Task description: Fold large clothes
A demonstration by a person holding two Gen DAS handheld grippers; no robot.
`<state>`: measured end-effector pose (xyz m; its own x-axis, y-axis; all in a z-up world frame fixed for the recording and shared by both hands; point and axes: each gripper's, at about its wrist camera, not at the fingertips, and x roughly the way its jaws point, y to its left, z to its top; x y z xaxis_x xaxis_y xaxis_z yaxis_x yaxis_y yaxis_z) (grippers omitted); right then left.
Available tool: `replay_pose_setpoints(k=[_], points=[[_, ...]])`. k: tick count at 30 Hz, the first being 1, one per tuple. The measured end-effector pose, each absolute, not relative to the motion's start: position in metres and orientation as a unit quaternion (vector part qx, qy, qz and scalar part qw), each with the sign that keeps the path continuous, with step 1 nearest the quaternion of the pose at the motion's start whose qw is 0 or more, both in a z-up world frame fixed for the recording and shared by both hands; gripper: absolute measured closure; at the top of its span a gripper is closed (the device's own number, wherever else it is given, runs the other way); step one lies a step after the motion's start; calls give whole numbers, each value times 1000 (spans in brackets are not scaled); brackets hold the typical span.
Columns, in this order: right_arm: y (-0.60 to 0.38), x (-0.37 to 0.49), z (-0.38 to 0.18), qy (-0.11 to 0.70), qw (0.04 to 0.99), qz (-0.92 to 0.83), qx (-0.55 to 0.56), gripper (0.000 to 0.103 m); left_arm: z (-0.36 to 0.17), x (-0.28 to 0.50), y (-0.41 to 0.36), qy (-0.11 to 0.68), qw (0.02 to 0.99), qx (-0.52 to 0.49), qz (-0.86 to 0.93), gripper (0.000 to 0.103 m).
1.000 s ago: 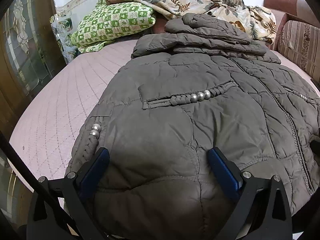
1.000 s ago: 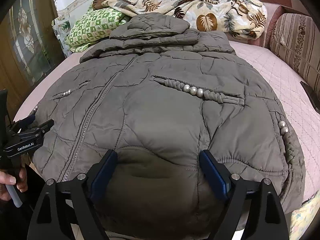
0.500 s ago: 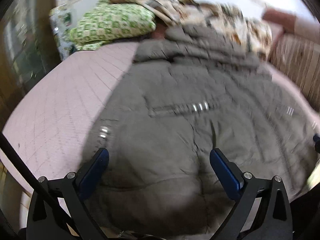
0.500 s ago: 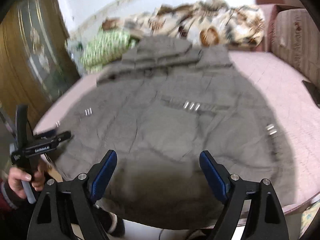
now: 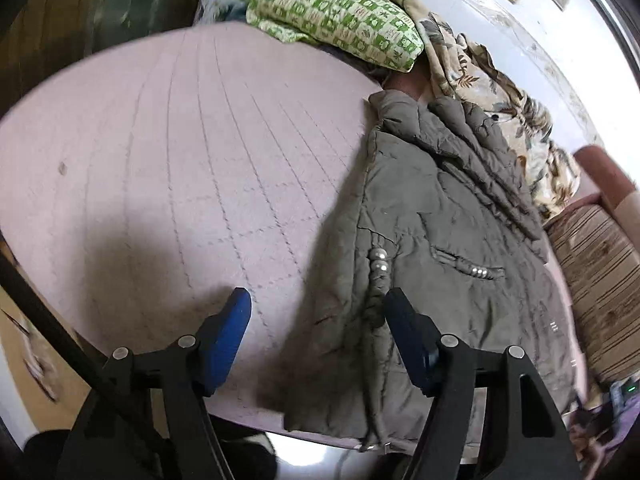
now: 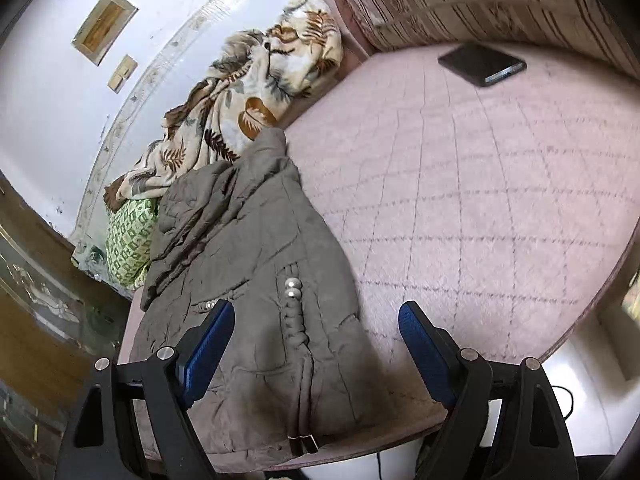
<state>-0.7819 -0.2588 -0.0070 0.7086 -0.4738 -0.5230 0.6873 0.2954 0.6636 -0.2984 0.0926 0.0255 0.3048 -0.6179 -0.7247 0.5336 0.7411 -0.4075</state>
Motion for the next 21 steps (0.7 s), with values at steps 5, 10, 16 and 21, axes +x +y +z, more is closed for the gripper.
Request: replay_pose_setpoints(k=[5,10,16,21], points=[[-264,-779,-22,118,783,-349,501,17,16,-306,88,488,791,-59,-364,34],[-269,-785,-35,99,771,-330,536,20,10,-324,88,494,785,-64,-369,34],[-253,-775,-44,103,771,-297,554,30,5,-350,88,495,780,-62,-377,34],[-232,-750,-48,115,788,-244,553,48,7,-364,76,492,760,-66,-419,34]])
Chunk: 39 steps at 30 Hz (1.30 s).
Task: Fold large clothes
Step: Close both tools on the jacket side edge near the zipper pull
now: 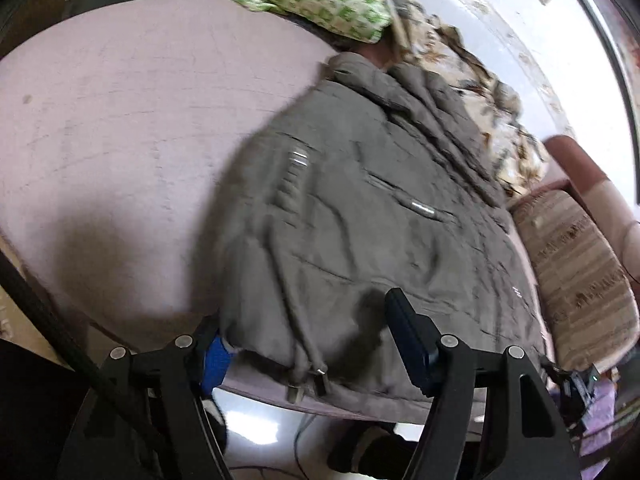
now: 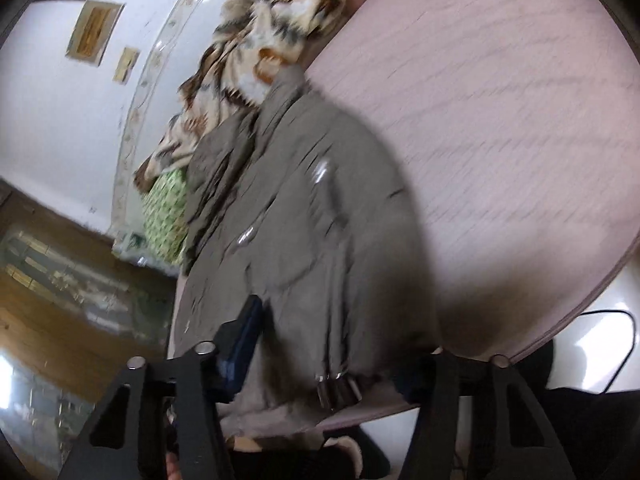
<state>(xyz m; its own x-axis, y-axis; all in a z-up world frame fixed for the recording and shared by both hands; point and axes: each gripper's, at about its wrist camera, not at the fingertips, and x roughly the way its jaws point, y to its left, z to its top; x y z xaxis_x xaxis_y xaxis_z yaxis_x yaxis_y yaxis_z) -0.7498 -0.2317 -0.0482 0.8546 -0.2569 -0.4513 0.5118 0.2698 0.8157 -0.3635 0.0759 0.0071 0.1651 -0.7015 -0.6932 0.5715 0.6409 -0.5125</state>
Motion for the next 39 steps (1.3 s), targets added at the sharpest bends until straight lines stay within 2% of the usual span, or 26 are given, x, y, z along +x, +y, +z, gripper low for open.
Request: replay_pose_setpoints(k=[1,3,6,8,11,15,21,26,29,34,39], points=[[-227,-743,-47,116,796,-231,548,50,9,-369,72,488,758,-61,-428,34],[-219,-730,-39,121,816,-207,526,61,14,-379,66,469,762,-50,-444,34],[-208,-718,-16,132,853,-219,455,63,28,-392,60,421,783,-28,-457,34],[-212,-718,-18,136,849,-237,452,63,30,-395,54,400,799,-8,-450,34],[-223,-716,-41,155,823,-236,494,63,21,-396,38,405,807,35,-429,34],[-220,-707,-38,169,830,-241,473,72,11,-395,31,411,808,55,-418,34],[-217,-694,-40,194,835,-263,442,72,8,-402,22,387,828,87,-396,34],[-208,-688,-35,204,850,-283,396,72,10,-418,12,335,853,141,-374,33],[-210,-689,-36,199,849,-281,400,72,9,-417,10,337,853,148,-370,33],[-214,-690,-38,192,844,-276,417,71,7,-409,11,355,849,143,-365,22],[-216,-687,-36,205,841,-274,420,70,4,-405,13,364,849,139,-357,16]])
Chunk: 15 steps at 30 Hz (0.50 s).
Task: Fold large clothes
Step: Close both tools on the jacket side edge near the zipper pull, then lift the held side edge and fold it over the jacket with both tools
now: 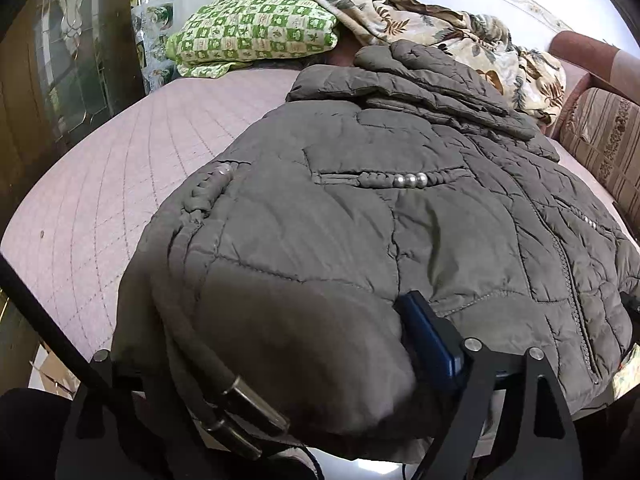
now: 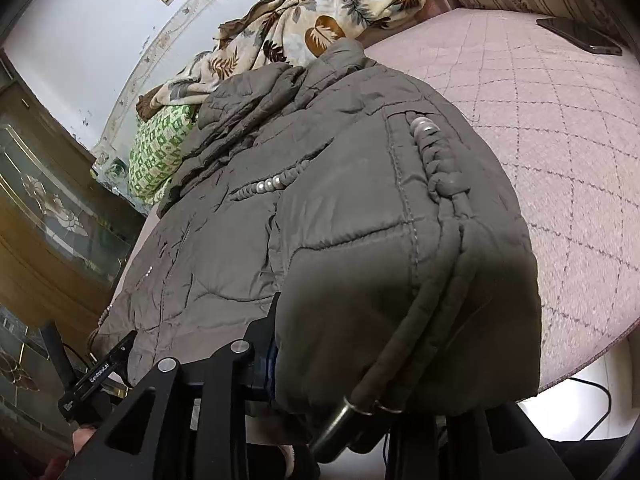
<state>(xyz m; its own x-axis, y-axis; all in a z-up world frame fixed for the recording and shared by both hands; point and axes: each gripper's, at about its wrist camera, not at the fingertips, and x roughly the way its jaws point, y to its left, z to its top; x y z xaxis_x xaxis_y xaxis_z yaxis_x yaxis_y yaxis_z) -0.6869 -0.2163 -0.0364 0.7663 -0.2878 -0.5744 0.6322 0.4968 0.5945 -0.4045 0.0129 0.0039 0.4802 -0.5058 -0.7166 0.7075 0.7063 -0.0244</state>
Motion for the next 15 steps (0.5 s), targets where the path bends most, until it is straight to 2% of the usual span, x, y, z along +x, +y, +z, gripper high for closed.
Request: replay_pose_setpoints(k=[2,5,8,10,12,15], points=[[-216,-686,-35,209,841,-275,416,71,3,-404,13,365,849,141,-354,15],[-210,-683,-31,217,849,-284,389,78,3,-404,13,365,849,144,-355,15],[-204,-678,-24,230,857,-297,352,81,7,-412,11,345,849,157,-369,34],[-200,-674,-22,237,861,-306,331,82,10,-419,9,324,852,172,-374,57],[-195,-670,-18,244,866,-316,301,84,12,-427,6,308,850,184,-386,69],[-192,-668,-14,247,870,-323,279,85,15,-431,5,295,851,188,-392,76]])
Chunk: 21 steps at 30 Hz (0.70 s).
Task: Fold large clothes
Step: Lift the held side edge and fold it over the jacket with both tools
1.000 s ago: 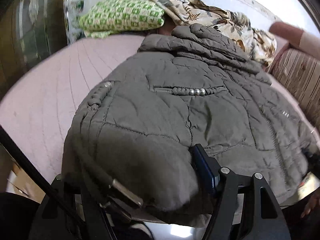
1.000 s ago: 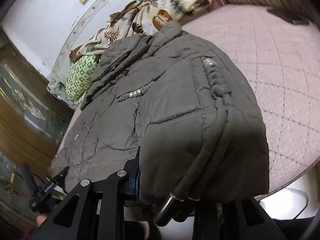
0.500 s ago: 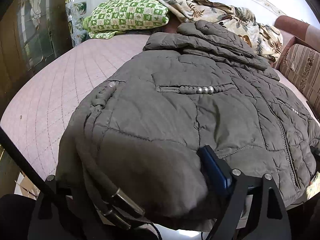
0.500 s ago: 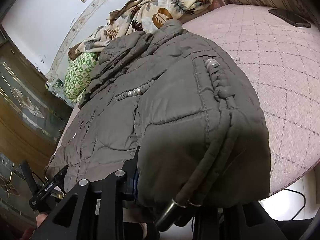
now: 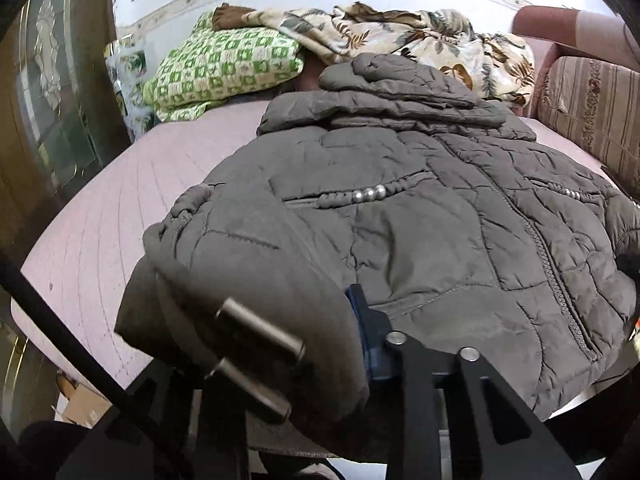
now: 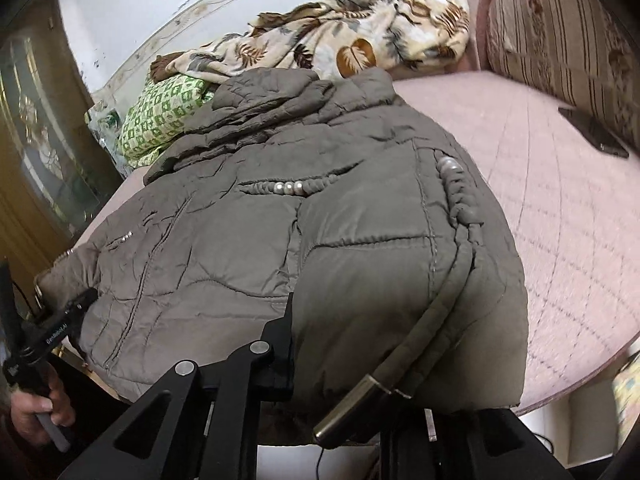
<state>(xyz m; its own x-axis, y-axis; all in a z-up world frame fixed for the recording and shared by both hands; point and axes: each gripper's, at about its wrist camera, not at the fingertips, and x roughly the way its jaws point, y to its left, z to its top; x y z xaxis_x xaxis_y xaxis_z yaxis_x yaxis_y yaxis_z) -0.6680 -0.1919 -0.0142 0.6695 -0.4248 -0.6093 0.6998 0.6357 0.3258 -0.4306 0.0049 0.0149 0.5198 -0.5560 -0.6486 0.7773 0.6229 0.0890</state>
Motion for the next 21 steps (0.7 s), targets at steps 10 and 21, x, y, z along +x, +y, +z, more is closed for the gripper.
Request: replay_pose_setpoints(k=[10,21], points=[[-186,-671,-3,231,880,-333,248,85,20,-430,10,291,853,173,-398,81],[-177,-677,15,202,894,-326,230,86,28,-434,17,272,860,158,-402,81]])
